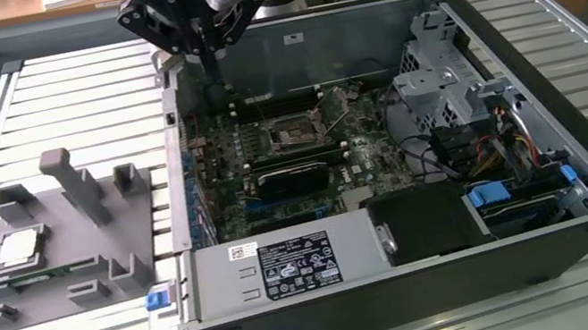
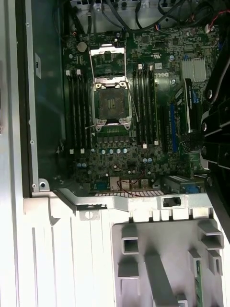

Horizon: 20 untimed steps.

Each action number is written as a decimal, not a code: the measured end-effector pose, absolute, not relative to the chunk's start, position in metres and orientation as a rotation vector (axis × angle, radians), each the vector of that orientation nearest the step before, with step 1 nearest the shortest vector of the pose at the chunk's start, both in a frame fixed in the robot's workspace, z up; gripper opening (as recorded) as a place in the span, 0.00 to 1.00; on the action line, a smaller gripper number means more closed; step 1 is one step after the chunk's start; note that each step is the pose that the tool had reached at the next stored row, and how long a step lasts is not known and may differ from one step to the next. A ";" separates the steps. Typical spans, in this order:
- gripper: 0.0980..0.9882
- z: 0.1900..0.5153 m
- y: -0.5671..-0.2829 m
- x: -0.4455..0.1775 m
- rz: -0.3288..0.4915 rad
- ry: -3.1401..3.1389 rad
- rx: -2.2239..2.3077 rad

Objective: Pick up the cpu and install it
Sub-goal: 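Reach for the cpu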

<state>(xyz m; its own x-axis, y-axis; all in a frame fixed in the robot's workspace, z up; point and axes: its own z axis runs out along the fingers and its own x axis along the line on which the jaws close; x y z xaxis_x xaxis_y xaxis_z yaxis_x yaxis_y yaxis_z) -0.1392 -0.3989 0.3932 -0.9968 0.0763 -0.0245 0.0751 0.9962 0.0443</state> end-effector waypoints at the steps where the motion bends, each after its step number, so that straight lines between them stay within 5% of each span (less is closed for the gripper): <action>1: 0.01 0.393 -0.399 -0.140 0.068 3.113 0.118; 20: 0.01 0.393 -0.399 -0.149 0.068 3.113 0.118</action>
